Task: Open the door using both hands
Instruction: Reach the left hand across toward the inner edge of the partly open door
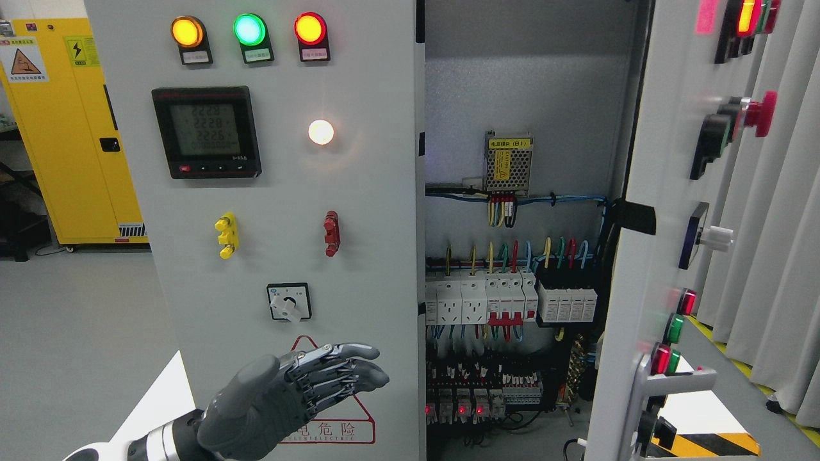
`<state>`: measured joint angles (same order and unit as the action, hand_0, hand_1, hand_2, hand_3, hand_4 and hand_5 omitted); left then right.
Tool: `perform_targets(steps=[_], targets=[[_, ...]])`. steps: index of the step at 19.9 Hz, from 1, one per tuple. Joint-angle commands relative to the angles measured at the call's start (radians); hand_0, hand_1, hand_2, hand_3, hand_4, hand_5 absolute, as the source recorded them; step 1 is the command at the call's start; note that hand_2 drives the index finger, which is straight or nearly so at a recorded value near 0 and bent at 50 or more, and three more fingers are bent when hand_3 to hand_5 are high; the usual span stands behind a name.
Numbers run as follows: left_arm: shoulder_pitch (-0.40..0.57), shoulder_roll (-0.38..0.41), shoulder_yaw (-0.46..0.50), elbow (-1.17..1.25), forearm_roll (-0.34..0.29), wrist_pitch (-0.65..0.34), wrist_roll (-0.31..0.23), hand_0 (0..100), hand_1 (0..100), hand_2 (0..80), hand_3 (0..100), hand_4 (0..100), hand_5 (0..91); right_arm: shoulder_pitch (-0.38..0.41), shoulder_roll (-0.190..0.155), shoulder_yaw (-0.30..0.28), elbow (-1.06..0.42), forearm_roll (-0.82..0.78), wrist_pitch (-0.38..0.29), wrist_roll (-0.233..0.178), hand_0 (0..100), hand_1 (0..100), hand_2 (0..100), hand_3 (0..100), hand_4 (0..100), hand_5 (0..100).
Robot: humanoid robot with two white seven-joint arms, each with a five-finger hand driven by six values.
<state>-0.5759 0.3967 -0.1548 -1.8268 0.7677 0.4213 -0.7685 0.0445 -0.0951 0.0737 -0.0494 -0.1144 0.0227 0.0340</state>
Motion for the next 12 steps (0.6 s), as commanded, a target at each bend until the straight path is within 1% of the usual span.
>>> perform_targets(steps=[1,3,6,8,10,12], targets=[[-0.199,-0.105,-0.150,0.109,0.012,0.051,0.011,1,12,12.3,32,21,0.0,0.000,0.000,0.000,-0.001,0.001,0.000,0.000,21,7,0,0,0,0],[-0.242,-0.131,-0.189,0.138,0.012,0.051,0.011,1,12,12.1,31,20,0.0,0.000,0.000,0.000,0.000,-0.001,0.000,0.000,21,7,0,0,0,0],[-0.248,-0.163,-0.206,0.141,0.010,0.053,0.012,1,12,12.1,31,20,0.0,0.000,0.000,0.000,0.000,0.001,0.000,0.000,21,7,0,0,0,0],[-0.249,-0.225,-0.209,0.139,-0.001,0.076,0.017,1,12,12.1,31,20,0.0,0.000,0.000,0.000,0.000,0.001,0.000,0.000,21,7,0,0,0,0],[-0.254,-0.291,-0.197,0.139,-0.005,0.129,0.040,1,12,12.1,31,20,0.0,0.000,0.000,0.000,-0.001,-0.001,0.000,0.000,21,7,0,0,0,0],[-0.271,-0.312,-0.195,0.142,-0.022,0.145,0.045,1,12,12.1,31,20,0.0,0.000,0.000,0.000,0.000,0.001,0.000,0.000,21,7,0,0,0,0]])
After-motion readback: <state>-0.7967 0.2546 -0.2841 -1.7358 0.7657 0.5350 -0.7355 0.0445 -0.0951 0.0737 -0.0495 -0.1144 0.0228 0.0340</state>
